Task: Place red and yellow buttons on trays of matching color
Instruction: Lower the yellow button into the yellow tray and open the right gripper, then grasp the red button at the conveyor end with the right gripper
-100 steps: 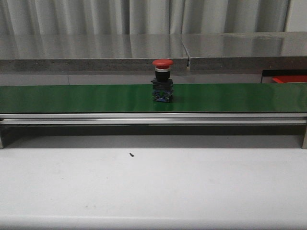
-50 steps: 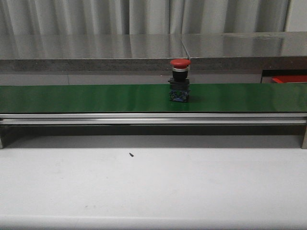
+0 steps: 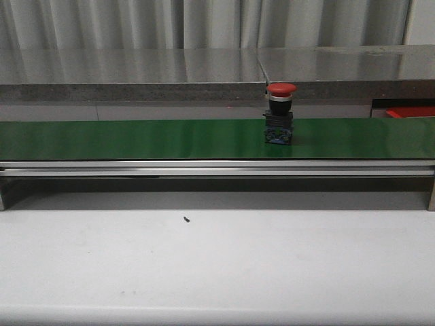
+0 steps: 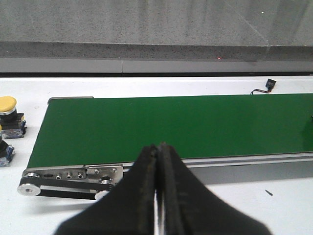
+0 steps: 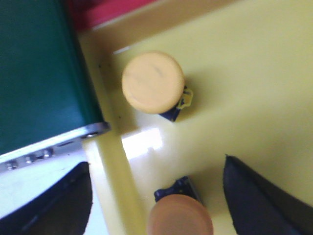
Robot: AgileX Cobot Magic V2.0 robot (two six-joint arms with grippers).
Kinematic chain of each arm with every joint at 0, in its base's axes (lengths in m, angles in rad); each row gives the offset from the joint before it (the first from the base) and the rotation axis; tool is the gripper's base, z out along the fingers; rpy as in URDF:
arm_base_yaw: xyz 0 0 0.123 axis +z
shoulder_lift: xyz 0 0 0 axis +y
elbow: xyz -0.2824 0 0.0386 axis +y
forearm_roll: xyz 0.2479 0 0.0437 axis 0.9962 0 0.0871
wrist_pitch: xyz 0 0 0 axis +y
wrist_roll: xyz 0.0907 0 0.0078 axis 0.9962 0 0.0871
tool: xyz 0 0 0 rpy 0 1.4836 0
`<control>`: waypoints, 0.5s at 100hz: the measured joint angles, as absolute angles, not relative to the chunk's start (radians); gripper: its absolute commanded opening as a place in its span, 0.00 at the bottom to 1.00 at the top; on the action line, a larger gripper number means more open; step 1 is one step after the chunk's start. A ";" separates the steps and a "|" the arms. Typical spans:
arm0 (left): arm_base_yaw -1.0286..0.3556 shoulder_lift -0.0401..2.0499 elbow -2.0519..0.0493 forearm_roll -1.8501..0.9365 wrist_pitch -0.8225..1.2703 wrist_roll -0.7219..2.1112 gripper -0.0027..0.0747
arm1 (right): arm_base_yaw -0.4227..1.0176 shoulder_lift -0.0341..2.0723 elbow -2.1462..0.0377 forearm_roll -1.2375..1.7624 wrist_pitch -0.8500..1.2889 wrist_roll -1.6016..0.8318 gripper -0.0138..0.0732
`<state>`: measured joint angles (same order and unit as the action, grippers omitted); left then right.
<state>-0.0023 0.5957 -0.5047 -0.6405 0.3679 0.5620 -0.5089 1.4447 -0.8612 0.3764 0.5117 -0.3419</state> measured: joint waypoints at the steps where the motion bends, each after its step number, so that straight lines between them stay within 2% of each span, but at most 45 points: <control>1: -0.002 0.596 -0.505 -0.641 0.368 0.562 0.01 | -0.506 1.439 -0.863 0.376 0.512 -0.345 0.80; 21: -0.002 0.596 -0.505 -0.641 0.368 0.562 0.01 | -0.344 1.330 -0.922 0.421 0.602 -0.489 0.80; 50: -0.002 0.596 -0.505 -0.641 0.368 0.562 0.01 | -0.115 1.388 -1.046 0.434 0.700 -0.596 0.80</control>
